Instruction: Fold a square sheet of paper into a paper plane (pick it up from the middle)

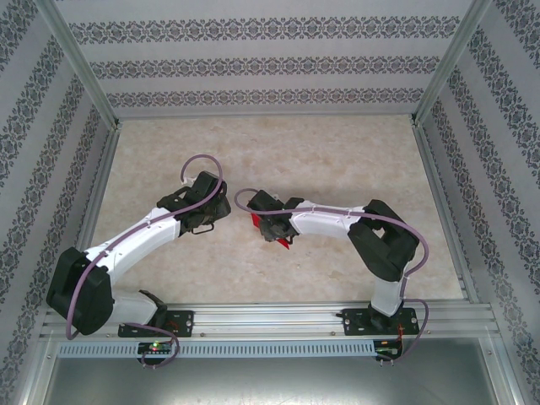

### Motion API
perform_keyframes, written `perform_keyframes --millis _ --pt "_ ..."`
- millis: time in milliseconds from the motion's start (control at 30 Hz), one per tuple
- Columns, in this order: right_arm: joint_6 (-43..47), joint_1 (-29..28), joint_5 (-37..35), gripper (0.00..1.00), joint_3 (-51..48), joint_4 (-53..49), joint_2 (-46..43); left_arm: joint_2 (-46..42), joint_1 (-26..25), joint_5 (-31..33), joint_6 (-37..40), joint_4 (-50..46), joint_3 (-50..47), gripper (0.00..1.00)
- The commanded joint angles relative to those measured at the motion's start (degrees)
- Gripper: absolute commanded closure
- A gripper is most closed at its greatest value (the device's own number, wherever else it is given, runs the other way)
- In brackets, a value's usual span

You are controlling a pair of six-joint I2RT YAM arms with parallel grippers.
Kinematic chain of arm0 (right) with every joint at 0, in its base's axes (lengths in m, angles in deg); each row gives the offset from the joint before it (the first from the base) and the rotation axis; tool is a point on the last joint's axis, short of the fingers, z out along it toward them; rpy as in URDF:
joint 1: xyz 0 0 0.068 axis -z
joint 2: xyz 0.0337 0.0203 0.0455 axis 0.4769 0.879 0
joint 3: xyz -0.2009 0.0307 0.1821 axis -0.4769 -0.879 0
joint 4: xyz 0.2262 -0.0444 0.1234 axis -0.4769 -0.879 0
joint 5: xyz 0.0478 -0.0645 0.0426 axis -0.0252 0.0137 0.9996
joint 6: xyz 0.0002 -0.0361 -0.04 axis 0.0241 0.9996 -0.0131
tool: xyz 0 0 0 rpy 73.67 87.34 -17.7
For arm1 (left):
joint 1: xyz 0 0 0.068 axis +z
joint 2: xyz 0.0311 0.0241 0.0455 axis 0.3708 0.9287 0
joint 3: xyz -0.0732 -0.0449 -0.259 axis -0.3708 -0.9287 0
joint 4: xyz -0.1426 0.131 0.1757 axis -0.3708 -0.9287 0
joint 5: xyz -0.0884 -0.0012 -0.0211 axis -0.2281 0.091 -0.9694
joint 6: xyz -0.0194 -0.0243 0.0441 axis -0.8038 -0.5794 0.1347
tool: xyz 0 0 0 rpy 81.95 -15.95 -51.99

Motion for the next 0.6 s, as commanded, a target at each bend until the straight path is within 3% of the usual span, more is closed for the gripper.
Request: perform_keyframes --millis 0,567 --pt "0.42 -0.03 1.16 0.66 1.53 -0.82 -0.45 -0.87 0.86 0.15 -0.59 0.78 -0.50 0.48" --pt "-2.02 2.55 4.60 0.78 -1.13 1.23 1.19 -0.29 0.95 -0.67 -0.26 0.96 0.15 0.47"
